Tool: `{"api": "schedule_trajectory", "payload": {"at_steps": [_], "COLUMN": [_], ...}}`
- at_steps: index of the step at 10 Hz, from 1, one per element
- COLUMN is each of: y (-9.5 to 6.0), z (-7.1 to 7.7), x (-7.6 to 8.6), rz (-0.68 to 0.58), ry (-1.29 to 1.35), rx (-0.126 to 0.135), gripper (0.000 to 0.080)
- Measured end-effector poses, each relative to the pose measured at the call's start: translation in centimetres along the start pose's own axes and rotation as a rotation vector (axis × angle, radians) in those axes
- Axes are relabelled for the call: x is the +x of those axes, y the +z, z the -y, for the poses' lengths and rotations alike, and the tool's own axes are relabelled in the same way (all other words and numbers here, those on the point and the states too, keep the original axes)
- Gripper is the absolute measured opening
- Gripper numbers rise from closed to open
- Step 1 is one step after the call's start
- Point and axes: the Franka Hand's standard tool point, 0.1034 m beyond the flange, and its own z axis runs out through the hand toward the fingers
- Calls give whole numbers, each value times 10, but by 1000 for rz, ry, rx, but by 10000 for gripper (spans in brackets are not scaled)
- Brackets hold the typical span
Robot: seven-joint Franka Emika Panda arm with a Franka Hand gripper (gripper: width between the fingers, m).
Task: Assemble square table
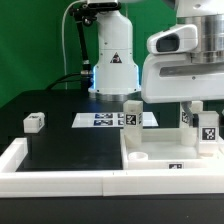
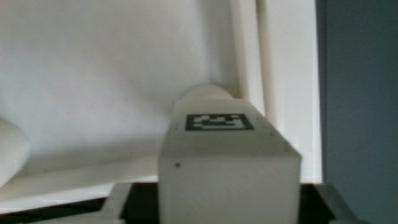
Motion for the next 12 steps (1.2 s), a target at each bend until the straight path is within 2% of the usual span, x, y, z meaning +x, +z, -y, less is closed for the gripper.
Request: {"api": "schedule_trajectory", "payload": {"at_steps": [2,4,7,10,11,12], "y": [0,1,1,1,2,2], "z": [0,-1,5,4,4,4], "x": [0,0,-2,-2,-2,-2], "rz": [0,-34,-47,-35,-36,-35], "ry": [160,393,770,1018,1046,1046], "rx": [0,19,32,30,31,30], "gripper": [290,291,292,292,368,368]}}
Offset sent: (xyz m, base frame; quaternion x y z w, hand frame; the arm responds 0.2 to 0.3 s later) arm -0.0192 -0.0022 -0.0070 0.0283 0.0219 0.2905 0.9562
